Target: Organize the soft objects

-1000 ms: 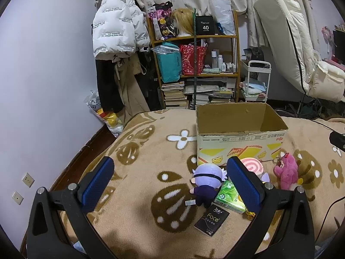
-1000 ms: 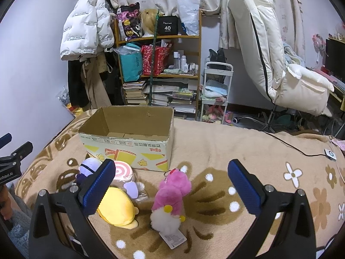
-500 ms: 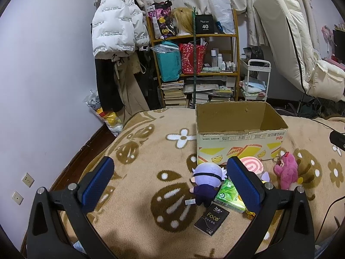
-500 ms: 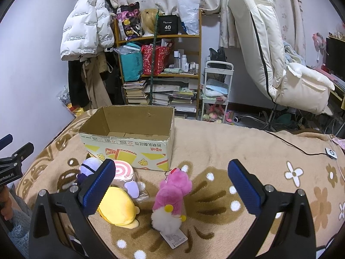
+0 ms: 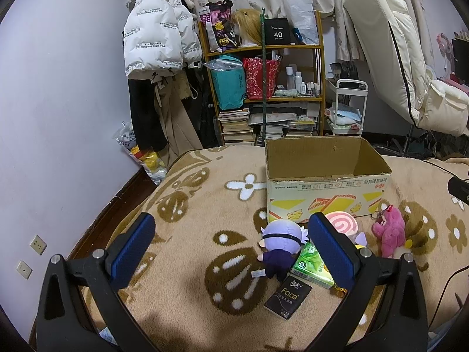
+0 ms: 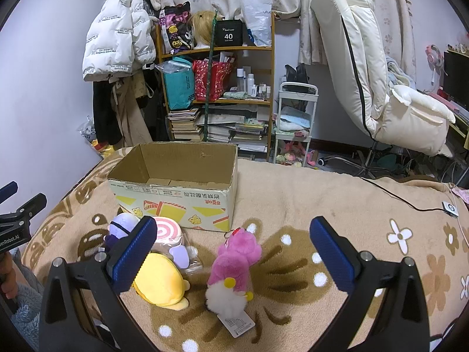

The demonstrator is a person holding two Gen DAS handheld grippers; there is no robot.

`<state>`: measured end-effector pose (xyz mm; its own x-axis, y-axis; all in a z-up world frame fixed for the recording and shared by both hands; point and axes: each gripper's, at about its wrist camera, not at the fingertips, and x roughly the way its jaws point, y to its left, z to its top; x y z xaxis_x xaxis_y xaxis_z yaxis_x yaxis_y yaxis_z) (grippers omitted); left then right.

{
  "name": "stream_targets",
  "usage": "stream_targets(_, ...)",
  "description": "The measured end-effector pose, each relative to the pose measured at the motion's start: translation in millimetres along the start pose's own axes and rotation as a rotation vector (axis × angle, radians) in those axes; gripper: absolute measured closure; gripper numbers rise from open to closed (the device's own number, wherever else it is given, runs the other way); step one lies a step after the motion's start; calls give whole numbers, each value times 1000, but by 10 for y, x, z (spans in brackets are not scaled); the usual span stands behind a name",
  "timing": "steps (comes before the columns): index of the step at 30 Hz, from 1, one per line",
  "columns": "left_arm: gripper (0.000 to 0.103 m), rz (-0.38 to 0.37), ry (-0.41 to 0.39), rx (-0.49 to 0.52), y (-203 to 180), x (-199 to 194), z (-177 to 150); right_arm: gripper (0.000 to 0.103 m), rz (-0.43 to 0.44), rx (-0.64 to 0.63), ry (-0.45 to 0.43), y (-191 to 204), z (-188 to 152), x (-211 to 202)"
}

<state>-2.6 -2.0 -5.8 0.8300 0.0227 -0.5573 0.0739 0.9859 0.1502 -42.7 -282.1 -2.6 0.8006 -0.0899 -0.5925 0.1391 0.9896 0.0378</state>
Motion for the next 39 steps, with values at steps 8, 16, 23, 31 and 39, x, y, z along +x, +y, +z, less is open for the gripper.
stream_targets(8,0,0,1,-1,1,2,4,0,-1,-5,4,16,-39,7)
stream_targets(16,1,1,2,-1,-5,2,1,0,0,-3,4,15,-26,6)
stream_targets(23,0,1,2,0,-5,2,0,0,-1,-4,5,9,-16,7)
stream_targets(31,0,0,3,0,-4,3,0,0,-1,-3,5,10,-10,6)
stream_targets(39,0,-7,37,6,-7,87,-52,0,0,-2,9,7,-4,9)
